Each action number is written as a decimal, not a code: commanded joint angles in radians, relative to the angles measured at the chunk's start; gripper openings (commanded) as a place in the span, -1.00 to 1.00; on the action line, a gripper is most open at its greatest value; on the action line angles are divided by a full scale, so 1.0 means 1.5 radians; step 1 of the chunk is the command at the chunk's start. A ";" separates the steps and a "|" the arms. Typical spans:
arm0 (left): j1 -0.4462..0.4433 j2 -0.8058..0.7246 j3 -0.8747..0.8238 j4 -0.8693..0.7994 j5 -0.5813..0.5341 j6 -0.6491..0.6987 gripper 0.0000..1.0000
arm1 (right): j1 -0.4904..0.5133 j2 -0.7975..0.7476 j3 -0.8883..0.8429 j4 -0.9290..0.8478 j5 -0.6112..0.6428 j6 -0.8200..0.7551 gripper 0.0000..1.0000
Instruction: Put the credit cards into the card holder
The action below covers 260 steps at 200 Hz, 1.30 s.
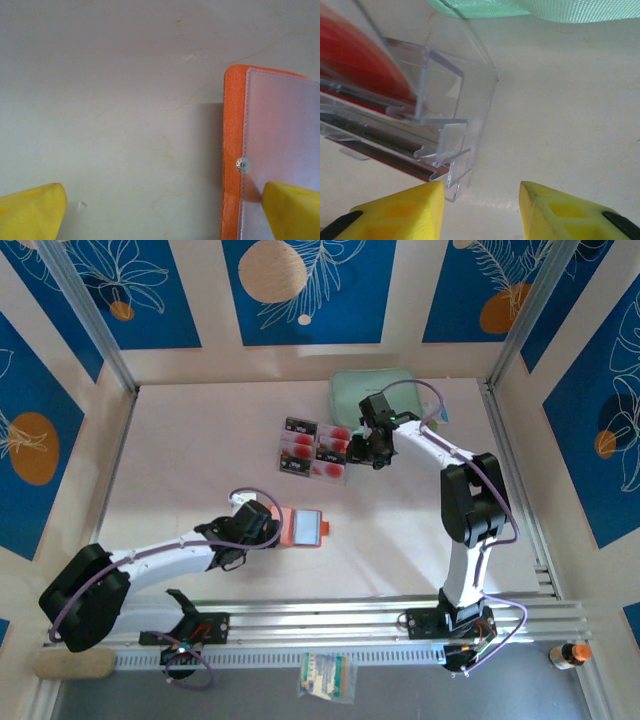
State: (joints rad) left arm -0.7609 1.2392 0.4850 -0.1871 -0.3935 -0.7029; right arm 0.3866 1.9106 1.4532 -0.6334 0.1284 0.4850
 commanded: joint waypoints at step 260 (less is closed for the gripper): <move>0.008 0.019 0.003 0.030 0.014 -0.005 0.99 | -0.061 -0.042 -0.154 0.043 0.030 0.030 -0.17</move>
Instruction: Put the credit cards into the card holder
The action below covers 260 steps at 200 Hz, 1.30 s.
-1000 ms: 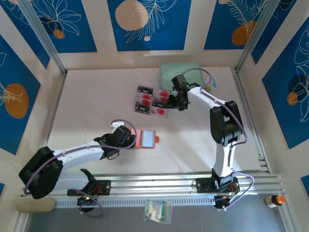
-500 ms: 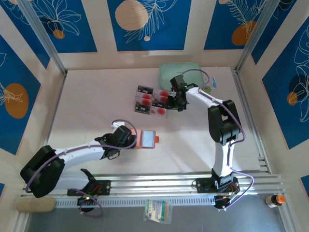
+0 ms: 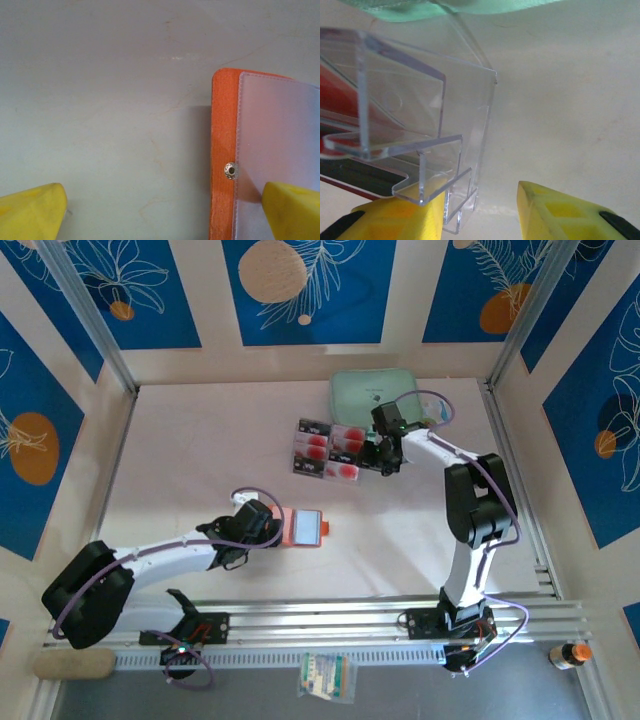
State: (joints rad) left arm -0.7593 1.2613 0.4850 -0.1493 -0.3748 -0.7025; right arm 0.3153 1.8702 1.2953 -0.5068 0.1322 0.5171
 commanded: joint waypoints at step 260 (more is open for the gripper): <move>0.006 -0.011 -0.009 -0.014 -0.007 -0.016 0.99 | 0.116 -0.112 0.052 -0.148 0.039 -0.287 -0.27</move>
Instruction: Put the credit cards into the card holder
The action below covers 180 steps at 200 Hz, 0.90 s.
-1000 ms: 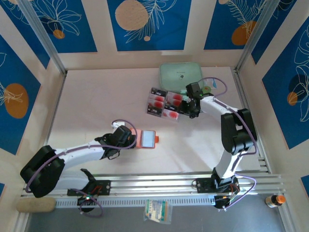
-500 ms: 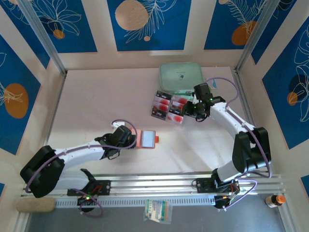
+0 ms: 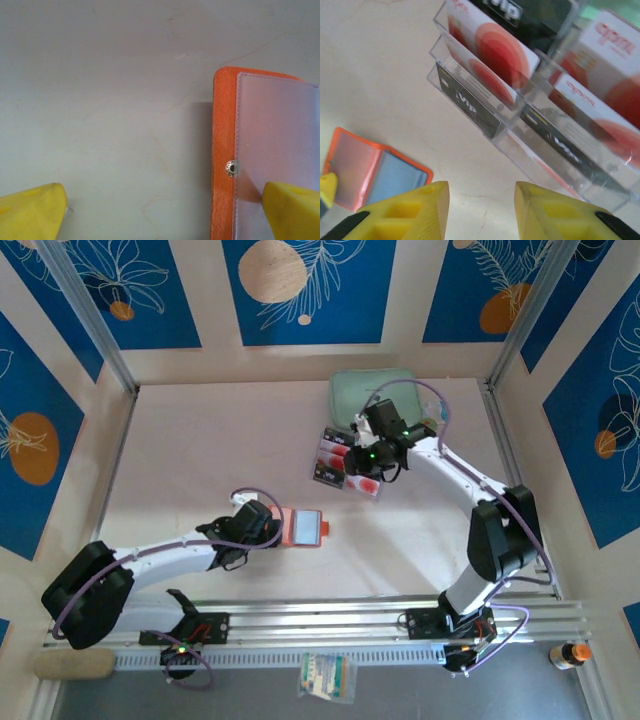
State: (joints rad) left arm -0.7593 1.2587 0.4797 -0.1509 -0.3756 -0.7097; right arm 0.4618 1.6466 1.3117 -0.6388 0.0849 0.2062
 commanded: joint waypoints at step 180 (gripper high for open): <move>0.007 0.001 0.001 -0.004 0.001 -0.010 0.99 | 0.049 0.163 0.056 -0.071 0.256 -0.157 -0.38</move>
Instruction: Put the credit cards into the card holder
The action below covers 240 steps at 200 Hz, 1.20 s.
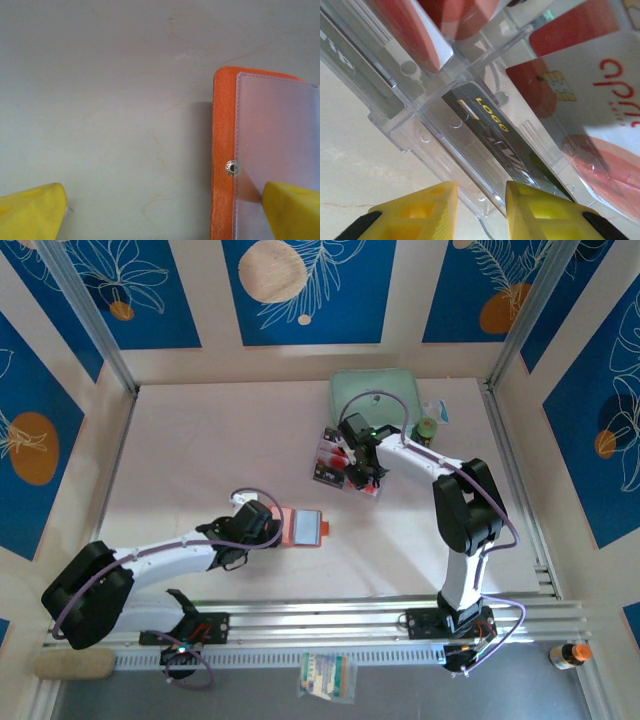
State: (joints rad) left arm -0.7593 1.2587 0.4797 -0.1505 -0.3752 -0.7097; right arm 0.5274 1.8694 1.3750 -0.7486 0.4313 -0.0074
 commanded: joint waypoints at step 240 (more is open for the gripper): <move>0.006 -0.016 0.006 -0.007 0.005 -0.012 0.99 | 0.066 -0.032 -0.020 0.029 0.020 -0.078 -1.00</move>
State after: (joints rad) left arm -0.7589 1.2583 0.4797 -0.1497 -0.3748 -0.7097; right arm 0.6052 1.8683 1.3693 -0.7166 0.4435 -0.0795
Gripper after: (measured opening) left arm 0.996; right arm 0.044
